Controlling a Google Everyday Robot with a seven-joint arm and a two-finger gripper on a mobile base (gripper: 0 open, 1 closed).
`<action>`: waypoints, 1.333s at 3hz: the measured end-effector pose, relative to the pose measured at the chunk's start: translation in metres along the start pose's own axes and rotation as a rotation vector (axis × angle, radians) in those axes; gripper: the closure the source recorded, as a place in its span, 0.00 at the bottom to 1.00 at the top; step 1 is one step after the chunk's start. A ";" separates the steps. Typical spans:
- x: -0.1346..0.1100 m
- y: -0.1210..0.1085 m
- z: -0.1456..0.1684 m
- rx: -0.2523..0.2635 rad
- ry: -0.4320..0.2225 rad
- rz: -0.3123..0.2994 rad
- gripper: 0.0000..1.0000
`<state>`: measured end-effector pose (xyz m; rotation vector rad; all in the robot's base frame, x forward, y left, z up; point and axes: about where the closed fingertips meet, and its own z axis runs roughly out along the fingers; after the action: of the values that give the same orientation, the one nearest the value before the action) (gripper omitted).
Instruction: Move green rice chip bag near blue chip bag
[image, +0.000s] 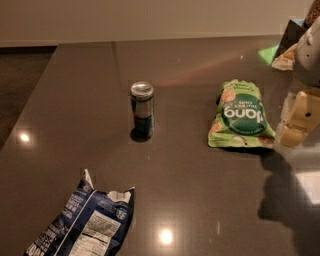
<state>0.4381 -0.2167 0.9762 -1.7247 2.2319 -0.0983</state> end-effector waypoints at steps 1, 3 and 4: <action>0.000 0.000 0.000 0.000 0.000 0.002 0.00; 0.003 -0.037 0.019 0.045 0.000 0.248 0.00; 0.009 -0.065 0.038 0.094 -0.036 0.444 0.00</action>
Offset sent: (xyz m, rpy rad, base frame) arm 0.0344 -0.0045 -0.0107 0.0116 0.0448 -0.2150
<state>0.5079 -0.2373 0.9543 -1.1405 2.4790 -0.0676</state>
